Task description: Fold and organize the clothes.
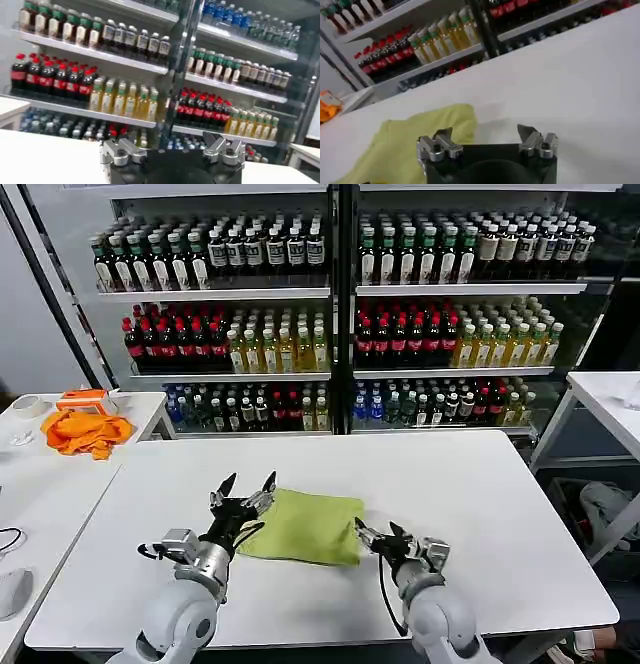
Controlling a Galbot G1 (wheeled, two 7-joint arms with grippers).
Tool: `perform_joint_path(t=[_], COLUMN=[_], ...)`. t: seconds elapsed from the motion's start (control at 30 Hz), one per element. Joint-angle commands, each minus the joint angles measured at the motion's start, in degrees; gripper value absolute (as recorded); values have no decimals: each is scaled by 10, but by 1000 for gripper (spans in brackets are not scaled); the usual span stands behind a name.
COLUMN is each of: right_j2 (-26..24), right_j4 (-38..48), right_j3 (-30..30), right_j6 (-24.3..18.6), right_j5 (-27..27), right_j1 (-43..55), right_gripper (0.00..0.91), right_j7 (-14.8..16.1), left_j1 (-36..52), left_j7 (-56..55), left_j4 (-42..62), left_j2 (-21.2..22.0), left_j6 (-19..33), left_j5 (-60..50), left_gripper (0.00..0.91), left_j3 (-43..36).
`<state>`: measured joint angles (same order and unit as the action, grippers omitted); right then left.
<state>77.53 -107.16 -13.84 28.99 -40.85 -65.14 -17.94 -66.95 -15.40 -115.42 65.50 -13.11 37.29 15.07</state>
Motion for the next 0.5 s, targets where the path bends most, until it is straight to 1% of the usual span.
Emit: perform_joint_path(t=[0.03,0.1,0.13,0.17,0.23,0.5], right_j2=[55,64,70,72,76,66], right_j4=[101,111,121,125,132,133], right_j3=[33,33,34,35,36,34], right_j6=[0,0,0,0,-2,-10], right_j5=[-52,-57,-60,-61,-61,-75], right_j1=[87,93,96,97,99,103], right_gripper=[655,363,202,121,0,0], right_j7=[-8,-9,-12,-13,-13,-14], left_j1=[-37,-37,-37,-37,-35,-28], left_j7=[-2,-2,-2,-2,-2,-2], left_j4=[-10,-9,-7,-6,-5,1], left_j2=[-9,-9,-9,-9,-7,-1], left_j6=[8,8,9,9,8,10], left_j5=[4,4,5,5,5,5], left_gripper=[907,907,907,907,907,907], left_j3=[42,41,41,41,41,41])
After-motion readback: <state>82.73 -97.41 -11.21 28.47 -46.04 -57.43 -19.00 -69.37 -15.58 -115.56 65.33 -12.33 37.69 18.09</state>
